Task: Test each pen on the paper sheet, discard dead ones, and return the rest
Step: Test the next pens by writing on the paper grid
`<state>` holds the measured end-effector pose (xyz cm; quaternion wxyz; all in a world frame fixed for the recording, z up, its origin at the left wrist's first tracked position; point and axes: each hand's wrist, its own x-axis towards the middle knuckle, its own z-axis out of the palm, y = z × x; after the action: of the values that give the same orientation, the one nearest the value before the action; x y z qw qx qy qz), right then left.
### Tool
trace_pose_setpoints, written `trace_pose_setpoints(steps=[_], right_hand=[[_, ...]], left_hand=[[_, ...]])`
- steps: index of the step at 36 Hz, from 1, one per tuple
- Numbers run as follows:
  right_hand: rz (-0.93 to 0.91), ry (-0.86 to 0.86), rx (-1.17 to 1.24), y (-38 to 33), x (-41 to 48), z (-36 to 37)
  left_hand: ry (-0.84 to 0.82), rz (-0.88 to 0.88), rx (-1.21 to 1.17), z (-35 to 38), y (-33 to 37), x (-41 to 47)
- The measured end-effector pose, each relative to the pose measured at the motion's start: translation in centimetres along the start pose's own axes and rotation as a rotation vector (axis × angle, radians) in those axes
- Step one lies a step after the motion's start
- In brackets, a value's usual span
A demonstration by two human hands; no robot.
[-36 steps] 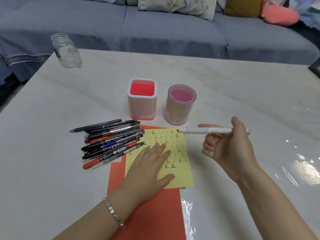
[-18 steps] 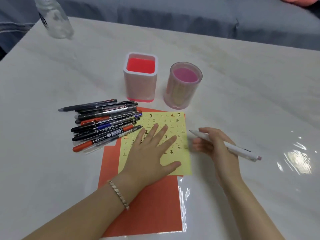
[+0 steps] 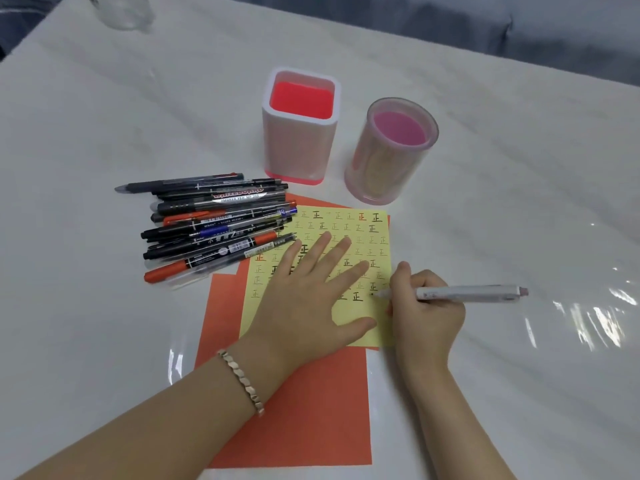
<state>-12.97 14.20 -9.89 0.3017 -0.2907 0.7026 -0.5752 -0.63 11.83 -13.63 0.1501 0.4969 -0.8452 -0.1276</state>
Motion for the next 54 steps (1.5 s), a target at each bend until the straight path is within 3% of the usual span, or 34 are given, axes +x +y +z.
trace_pose_setpoints(steps=[25, 54], right_hand=[[-0.073, -0.012, -0.151, 0.9, 0.0, 0.1], [-0.082, -0.020, -0.168, 1.3, 0.3, 0.2]], left_hand=[[0.044, -0.004, -0.018, 0.2, 0.0, 0.0], [0.052, -0.007, -0.032, 0.3, 0.0, 0.0]])
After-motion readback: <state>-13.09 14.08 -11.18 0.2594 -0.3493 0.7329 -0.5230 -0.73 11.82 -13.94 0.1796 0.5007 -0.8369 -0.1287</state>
